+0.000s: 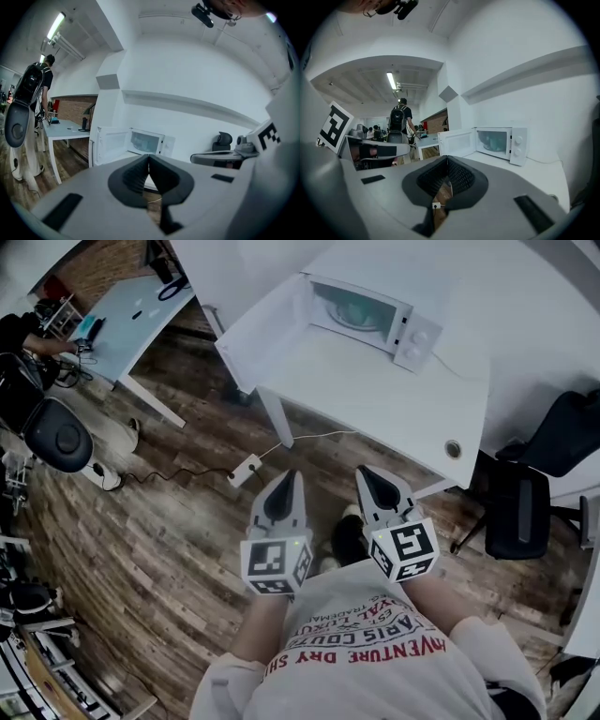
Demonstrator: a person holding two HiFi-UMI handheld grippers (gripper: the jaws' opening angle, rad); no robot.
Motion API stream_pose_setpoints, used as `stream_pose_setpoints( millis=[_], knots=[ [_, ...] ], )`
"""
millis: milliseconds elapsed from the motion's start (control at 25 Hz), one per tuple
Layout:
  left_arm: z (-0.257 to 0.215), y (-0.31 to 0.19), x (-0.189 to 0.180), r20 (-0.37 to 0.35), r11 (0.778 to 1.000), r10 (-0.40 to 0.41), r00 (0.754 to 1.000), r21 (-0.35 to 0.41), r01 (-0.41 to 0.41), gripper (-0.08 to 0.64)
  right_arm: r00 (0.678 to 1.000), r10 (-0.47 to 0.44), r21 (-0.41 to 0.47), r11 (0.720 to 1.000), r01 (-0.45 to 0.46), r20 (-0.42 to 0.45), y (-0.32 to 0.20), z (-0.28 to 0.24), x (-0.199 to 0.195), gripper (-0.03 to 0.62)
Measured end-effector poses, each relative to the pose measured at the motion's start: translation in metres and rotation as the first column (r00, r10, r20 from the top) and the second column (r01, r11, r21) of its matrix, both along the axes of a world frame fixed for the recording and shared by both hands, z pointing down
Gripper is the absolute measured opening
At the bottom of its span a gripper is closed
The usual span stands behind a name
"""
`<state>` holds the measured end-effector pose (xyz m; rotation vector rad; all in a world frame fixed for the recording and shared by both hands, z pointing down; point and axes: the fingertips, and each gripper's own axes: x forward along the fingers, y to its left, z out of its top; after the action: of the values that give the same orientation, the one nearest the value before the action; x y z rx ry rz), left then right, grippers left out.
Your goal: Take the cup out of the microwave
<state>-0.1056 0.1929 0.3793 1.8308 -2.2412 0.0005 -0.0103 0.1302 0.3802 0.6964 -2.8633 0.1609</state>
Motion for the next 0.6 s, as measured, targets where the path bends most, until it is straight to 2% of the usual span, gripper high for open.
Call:
stream_pose_setpoints(
  millis=[240,600],
  knots=[
    [0.006,-0.053,-0.033,0.004,1.000,0.003,1.000,-0.005,-0.003,0.008,1.000,0.006,-0.012,1.000,-0.006,-0.001,-0.056,0.007,-0.035,0.012],
    [0.002,-0.175,-0.085,0.019,0.999,0.037,0.999,-0.016,-0.036,0.008,0.999,0.041,-0.014,0.999,-0.041,0.024,-0.179,0.000,-0.087,0.012]
  ],
)
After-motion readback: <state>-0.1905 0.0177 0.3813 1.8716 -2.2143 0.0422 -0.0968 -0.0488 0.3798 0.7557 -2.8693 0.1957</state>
